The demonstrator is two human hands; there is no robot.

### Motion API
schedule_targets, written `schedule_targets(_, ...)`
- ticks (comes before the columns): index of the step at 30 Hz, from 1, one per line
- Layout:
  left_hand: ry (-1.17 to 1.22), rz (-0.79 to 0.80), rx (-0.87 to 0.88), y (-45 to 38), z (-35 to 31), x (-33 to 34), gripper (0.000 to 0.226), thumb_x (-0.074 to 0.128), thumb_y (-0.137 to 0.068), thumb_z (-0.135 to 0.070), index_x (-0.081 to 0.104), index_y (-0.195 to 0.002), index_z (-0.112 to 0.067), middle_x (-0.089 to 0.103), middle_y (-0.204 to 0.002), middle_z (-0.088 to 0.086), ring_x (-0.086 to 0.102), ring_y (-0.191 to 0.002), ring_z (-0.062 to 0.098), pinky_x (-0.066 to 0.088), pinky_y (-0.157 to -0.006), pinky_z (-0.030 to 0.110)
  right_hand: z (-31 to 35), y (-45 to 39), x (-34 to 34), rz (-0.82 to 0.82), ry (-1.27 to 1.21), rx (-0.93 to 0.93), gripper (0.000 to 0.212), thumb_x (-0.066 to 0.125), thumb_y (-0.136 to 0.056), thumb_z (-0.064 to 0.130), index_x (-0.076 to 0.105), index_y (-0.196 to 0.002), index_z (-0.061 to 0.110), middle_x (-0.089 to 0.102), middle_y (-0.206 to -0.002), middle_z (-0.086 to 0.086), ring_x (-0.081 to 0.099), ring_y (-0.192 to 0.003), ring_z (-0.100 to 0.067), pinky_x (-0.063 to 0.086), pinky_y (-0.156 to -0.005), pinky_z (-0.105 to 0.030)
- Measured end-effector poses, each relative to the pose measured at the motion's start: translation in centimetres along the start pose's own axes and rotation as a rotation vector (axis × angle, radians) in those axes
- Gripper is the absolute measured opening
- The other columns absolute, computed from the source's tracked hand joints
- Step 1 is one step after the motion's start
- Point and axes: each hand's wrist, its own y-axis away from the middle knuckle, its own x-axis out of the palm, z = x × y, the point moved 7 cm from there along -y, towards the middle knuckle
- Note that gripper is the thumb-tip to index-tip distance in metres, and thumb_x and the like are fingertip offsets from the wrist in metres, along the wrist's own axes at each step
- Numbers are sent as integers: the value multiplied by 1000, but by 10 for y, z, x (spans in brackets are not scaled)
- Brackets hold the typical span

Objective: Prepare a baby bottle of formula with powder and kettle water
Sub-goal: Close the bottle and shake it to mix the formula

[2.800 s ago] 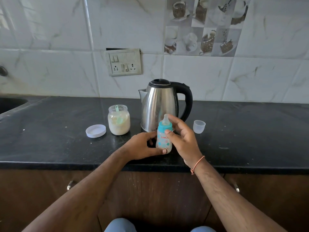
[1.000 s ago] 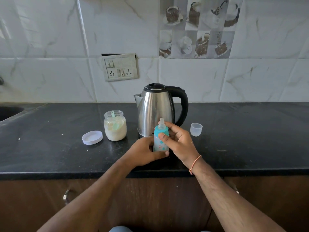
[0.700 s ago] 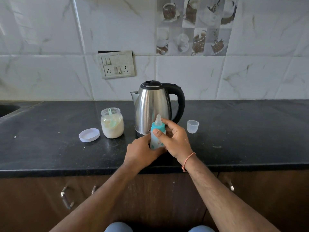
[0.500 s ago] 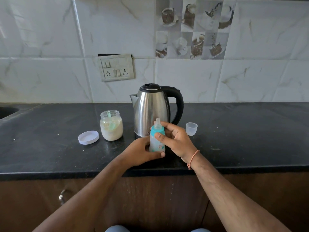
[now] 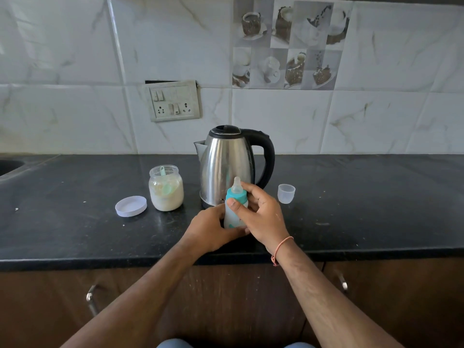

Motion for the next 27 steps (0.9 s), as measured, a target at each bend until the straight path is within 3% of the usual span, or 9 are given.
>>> schedule_targets(3, 31, 73, 8, -3, 1, 0, 53, 88, -80, -61, 67, -125, -42, 77, -108, -22, 73, -101, 0, 62, -97, 34, 1, 3, -13, 50, 61, -68, 57, 84, -90, 50, 65, -142, 37, 72, -134, 21, 64, -130, -3, 57, -107, -33)
schedule_targets(7, 75, 151, 6, -6, 6, 0, 64, 95, -76, -54, 61, -130, -46, 71, -125, -22, 68, -116, 1, 57, -108, 33, -9, -1, -73, -237, 175, -149, 54, 76, -92, 57, 66, -138, 30, 71, -122, 18, 66, -119, -9, 61, -94, -38)
schedule_targets(10, 81, 165, 22, -8, 6, 0, 69, 95, -76, -52, 59, -134, -45, 67, -125, -26, 66, -117, 0, 55, -106, 28, -32, -16, -109, -363, 339, 30, 62, 82, -94, 45, 59, -147, 26, 64, -130, 11, 62, -112, -8, 58, -100, -42)
schedule_targets(13, 82, 163, 38, -8, 6, 1, 70, 95, -78, -49, 58, -136, -43, 66, -120, -30, 67, -114, -3, 56, -102, 24, -59, -33, -121, -321, 388, 204, 85, 88, -89, 44, 47, -159, 21, 59, -149, 3, 59, -127, -19, 53, -110, -46)
schedule_targets(16, 83, 146, 43, -7, 5, -3, 71, 93, -81, -48, 55, -140, -41, 64, -113, -32, 66, -95, -12, 54, -81, 12, -73, -49, -119, -255, 392, 273, 97, 90, -86, 48, 40, -164, 20, 57, -158, -1, 55, -142, -28, 47, -119, -51)
schedule_targets(20, 61, 121, 32, -7, 8, -4, 79, 91, -82, -50, 53, -149, -36, 66, -121, -23, 66, -84, -6, 51, -70, 12, -71, -54, -114, -233, 384, 278, 86, 90, -88, 39, 46, -159, 18, 67, -146, -6, 65, -129, -28, 52, -110, -43)
schedule_targets(23, 55, 117, 23, -6, 7, -5, 80, 90, -82, -51, 52, -150, -34, 66, -123, -21, 67, -86, 0, 52, -72, 14, -61, -43, -110, -234, 297, 212, 72, 93, -85, 35, 54, -145, 24, 69, -130, 5, 69, -110, -15, 55, -96, -32)
schedule_targets(27, 59, 109, 12, -5, 6, -6, 78, 91, -82, -50, 54, -149, -33, 68, -122, -19, 69, -89, 4, 53, -75, 17, -43, -23, -90, -72, 248, 122, 60, 96, -81, 30, 57, -127, 32, 65, -123, 14, 71, -104, -8, 56, -84, -23)
